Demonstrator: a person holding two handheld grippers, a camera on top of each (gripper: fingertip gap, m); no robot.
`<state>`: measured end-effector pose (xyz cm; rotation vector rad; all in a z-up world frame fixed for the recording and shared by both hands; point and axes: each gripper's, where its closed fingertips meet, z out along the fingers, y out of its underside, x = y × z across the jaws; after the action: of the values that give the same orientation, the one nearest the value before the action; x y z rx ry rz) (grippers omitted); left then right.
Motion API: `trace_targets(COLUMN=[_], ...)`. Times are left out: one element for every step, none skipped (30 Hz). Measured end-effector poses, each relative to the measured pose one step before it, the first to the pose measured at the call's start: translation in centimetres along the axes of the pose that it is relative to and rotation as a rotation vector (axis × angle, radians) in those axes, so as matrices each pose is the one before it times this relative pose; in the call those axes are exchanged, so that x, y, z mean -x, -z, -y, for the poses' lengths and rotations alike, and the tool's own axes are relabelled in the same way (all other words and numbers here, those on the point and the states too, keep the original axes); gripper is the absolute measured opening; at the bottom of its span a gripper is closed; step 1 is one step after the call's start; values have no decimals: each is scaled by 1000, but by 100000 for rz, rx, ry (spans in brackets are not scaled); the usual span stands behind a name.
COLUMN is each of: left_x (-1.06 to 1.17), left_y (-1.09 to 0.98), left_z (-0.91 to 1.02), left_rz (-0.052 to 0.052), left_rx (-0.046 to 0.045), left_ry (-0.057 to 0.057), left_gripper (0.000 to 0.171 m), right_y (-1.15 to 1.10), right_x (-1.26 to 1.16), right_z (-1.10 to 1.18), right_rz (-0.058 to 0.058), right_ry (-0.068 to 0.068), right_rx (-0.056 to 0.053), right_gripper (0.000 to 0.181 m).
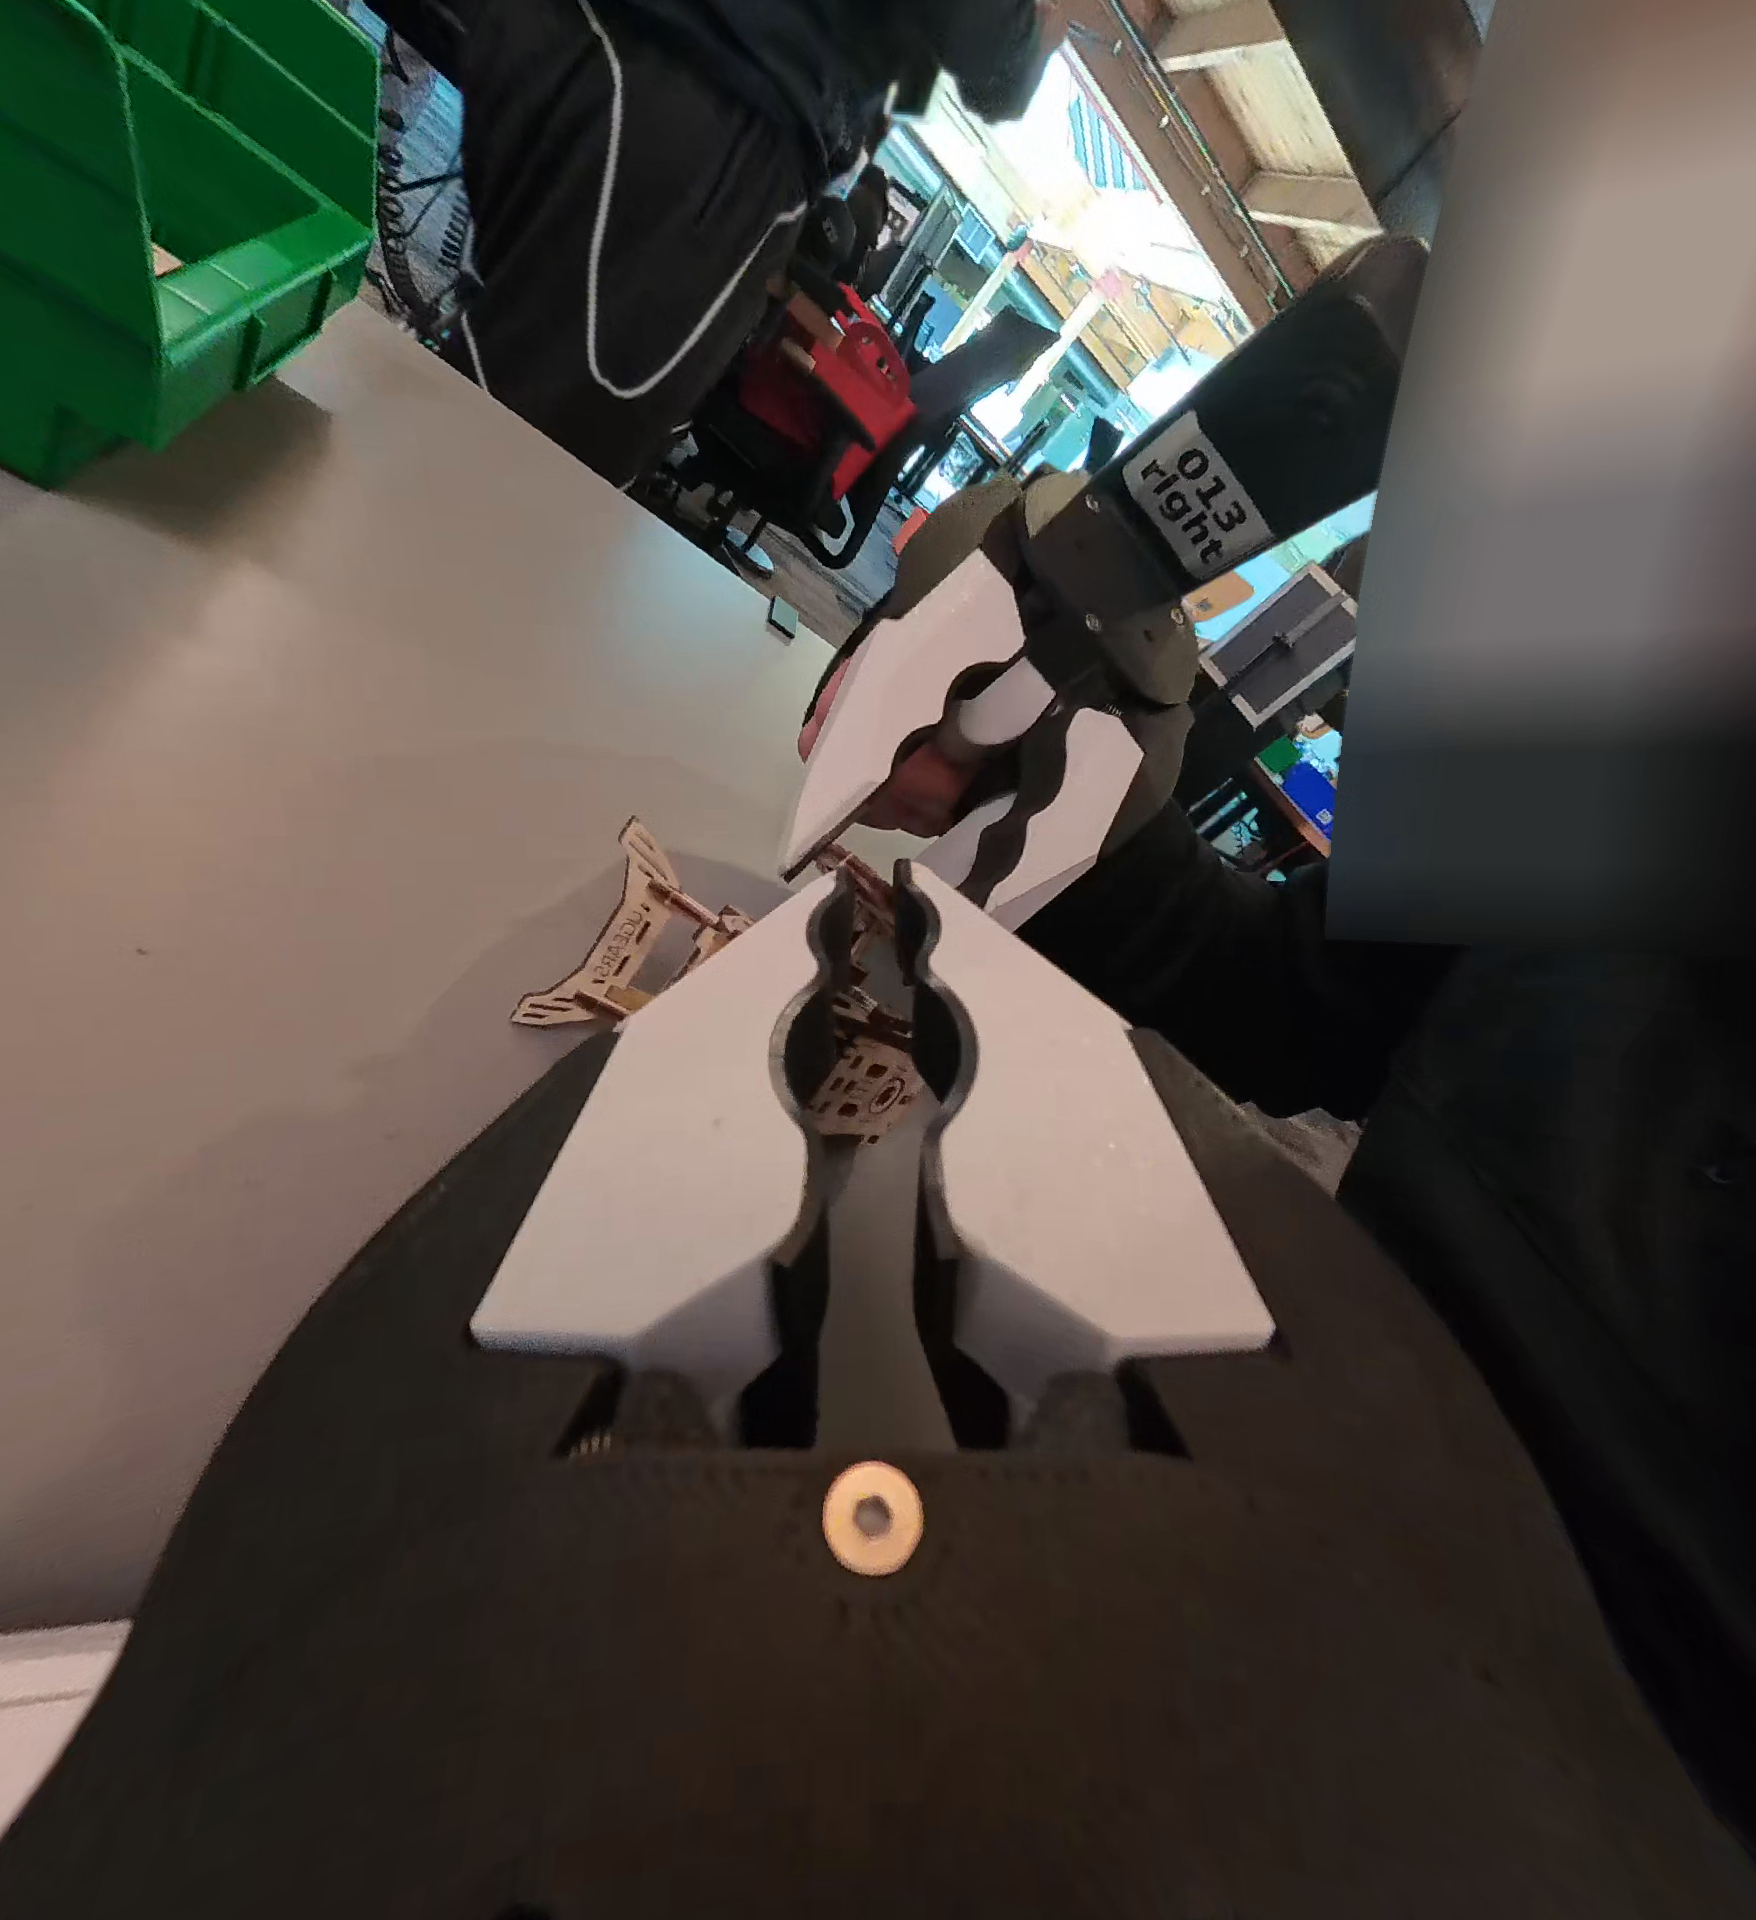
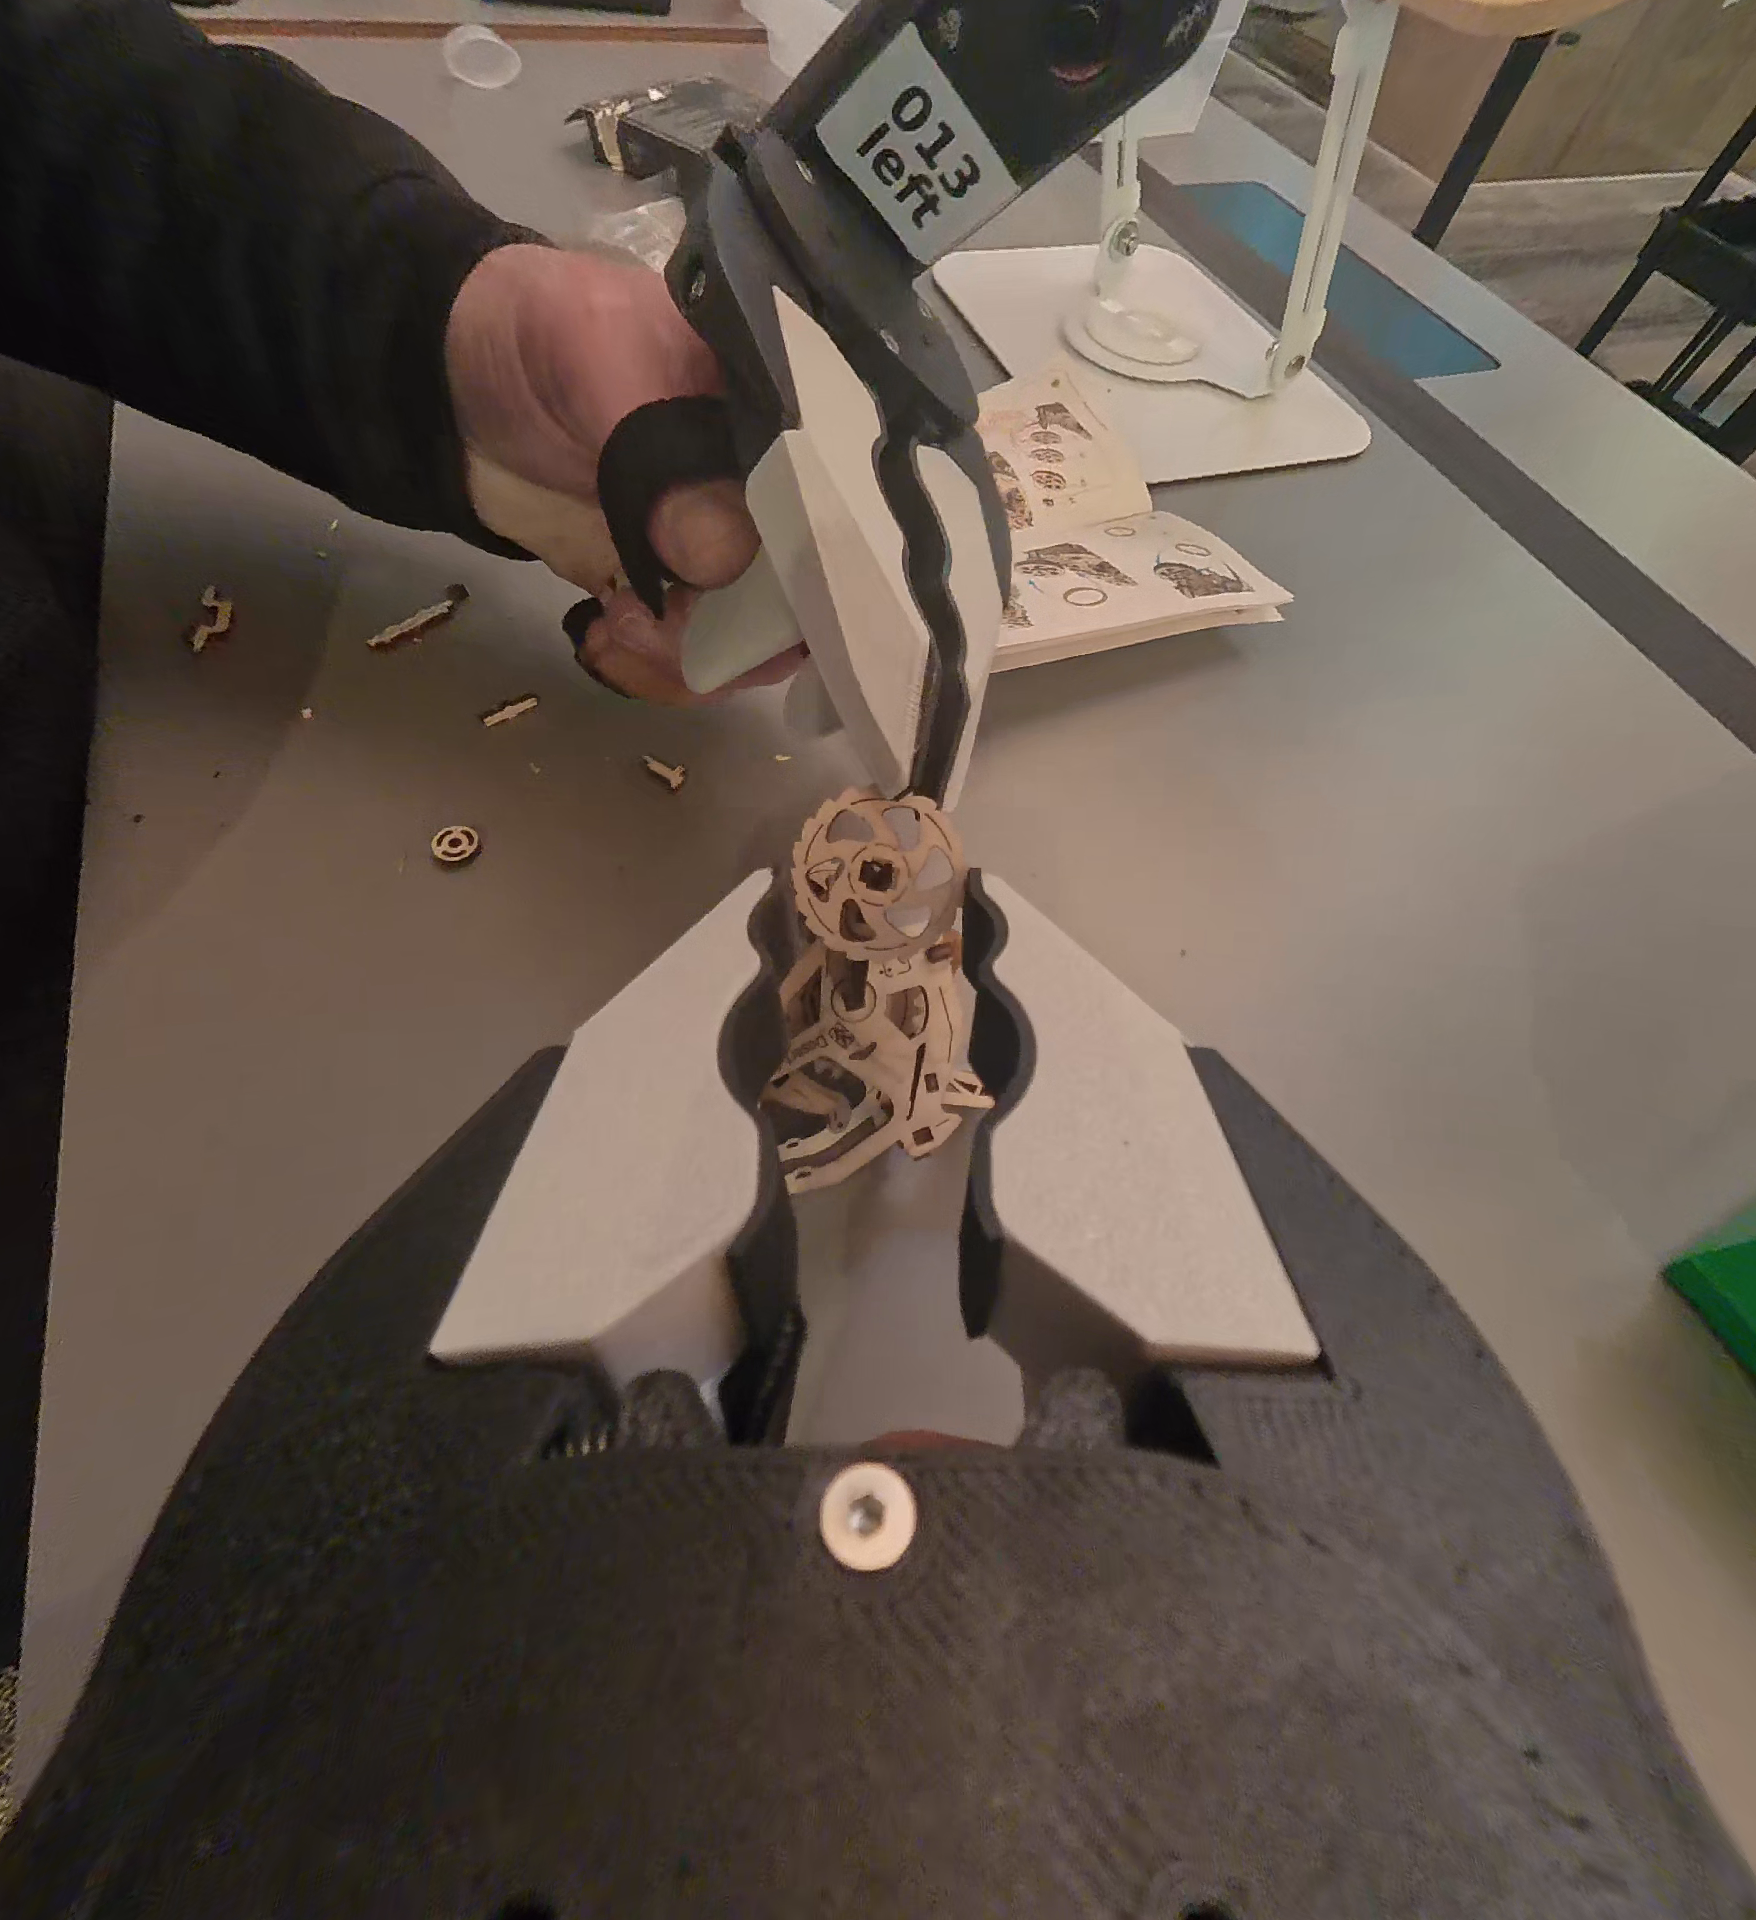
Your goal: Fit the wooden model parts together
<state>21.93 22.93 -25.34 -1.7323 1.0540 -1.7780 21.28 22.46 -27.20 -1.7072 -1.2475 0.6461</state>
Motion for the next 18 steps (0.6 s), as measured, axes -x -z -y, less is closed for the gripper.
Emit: trace_targets(left_x=[30, 164, 165, -1, -28, -10, 7, 5, 7, 20, 9, 19, 46, 48, 59, 58, 29, 20], left_y=[48, 77, 93, 68, 39, 46, 50, 11, -35, -46, -22, -36, -51, -32, -36, -44, -37, -2], left_z=[-49, -153, -197, -58, -14, -54, -10, 15, -5, -2, 15, -22, -26, 26, 26, 17, -3, 11], left_rz=[-9, 515, 825, 15, -109, -305, -84, 855, 1546, 1317, 952, 1184, 1162, 733, 301, -129, -137, 54], left_rx=[-678, -169, 4, -1069, -1294, -744, -612, -219, 533, 752, 447, 149, -42, -517, -1009, -1307, -1209, -1309], left_ry=[834, 1156, 137, 1243, 1761, 1414, 670, -224, -846, -636, 355, 305, 659, 1768, 2470, 3095, 2964, 1816], left_gripper=[4, 3, 3, 2, 2, 2, 1, 1, 1, 2, 2, 2, 2, 1, 2, 2, 2, 2], right_y=[1, -47, -56, -31, -25, -14, -26, -18, 21, 18, 9, 6, 24, 0, -2, 13, 12, -4], right_x=[10, -27, 5, 27, 23, 20, 9, -15, -9, 1, 3, 15, 17, -23, -34, -17, -14, 1], right_z=[9, -72, -80, 33, 20, 8, 7, -4, -37, -31, -16, -17, -32, -13, -22, -31, -23, -9], right_rz=[-212, -242, 208, 271, 172, 412, 223, 522, 1212, 1040, 961, 1310, 1671, 1451, 1207, 1119, 1384, 1537], right_ry=[447, 158, -149, 132, 692, 263, 629, 304, -802, -682, -796, -1215, -1605, -1440, -1402, -1073, -965, -919], right_rx=[419, 973, 937, 641, 1151, 1518, 1085, 313, -286, -602, -904, -998, -1136, -1321, -901, -505, -411, -416], right_gripper=[29, 29, 29, 29, 29, 29, 29, 29, 29, 29, 29, 29, 29, 29, 29, 29, 29, 29])
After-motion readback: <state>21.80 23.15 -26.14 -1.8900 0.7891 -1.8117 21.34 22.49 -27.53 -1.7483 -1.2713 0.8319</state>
